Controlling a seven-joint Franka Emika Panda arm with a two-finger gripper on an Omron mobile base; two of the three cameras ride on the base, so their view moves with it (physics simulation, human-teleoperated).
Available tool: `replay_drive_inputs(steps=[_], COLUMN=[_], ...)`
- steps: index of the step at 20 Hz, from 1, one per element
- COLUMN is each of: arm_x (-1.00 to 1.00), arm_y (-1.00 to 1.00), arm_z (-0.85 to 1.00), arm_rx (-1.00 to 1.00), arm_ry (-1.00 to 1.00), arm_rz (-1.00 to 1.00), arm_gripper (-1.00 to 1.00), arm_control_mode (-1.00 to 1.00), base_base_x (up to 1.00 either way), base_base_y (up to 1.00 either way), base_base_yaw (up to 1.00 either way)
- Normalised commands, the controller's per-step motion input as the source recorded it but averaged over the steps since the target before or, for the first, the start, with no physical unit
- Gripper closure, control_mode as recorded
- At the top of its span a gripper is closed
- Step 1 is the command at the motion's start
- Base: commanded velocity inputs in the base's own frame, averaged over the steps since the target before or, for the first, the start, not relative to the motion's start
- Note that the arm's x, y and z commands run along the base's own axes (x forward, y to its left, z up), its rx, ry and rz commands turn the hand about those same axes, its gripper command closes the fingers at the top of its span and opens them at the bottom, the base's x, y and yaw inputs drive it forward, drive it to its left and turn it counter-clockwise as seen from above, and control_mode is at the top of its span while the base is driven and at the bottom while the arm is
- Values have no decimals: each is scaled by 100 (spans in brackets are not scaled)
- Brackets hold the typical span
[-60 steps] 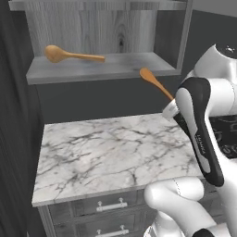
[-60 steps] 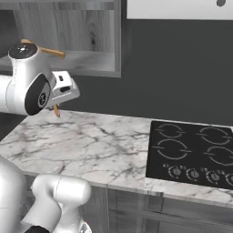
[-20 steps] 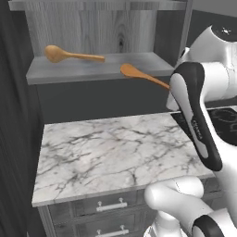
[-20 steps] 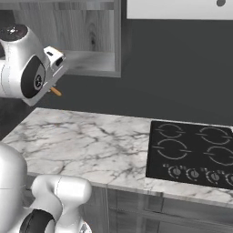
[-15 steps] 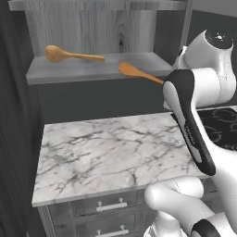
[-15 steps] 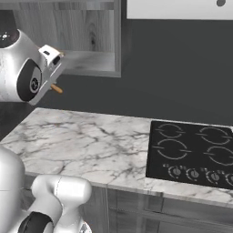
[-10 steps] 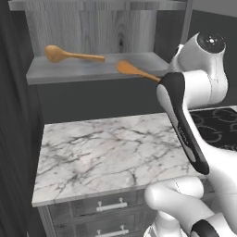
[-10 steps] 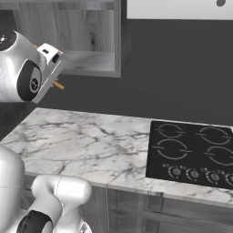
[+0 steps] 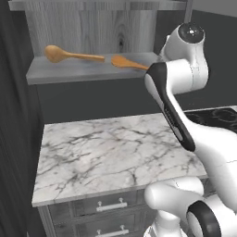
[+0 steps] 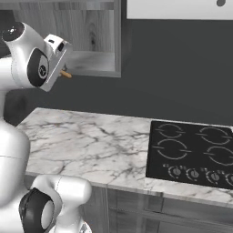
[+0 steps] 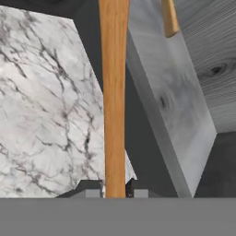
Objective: Organize the utensils by type. Pick up the wooden spoons from the counter and place them in the open cabinet. Then pick up the metallic utensils from the counter and place them in the open drawer.
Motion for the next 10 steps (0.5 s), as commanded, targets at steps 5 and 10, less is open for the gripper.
replay_drive_inputs(steps=[5, 10], arm_x=[61, 55], arm_y=[4, 14], arm_z=[4, 0], arm_rx=[-8, -7], arm_ry=[0, 0], arm_rz=[0, 0], arm_gripper=[100, 100], arm_control_mode=[-100, -100], base_base_x=[0, 0], base_base_y=[0, 0], base_base_yaw=[0, 0])
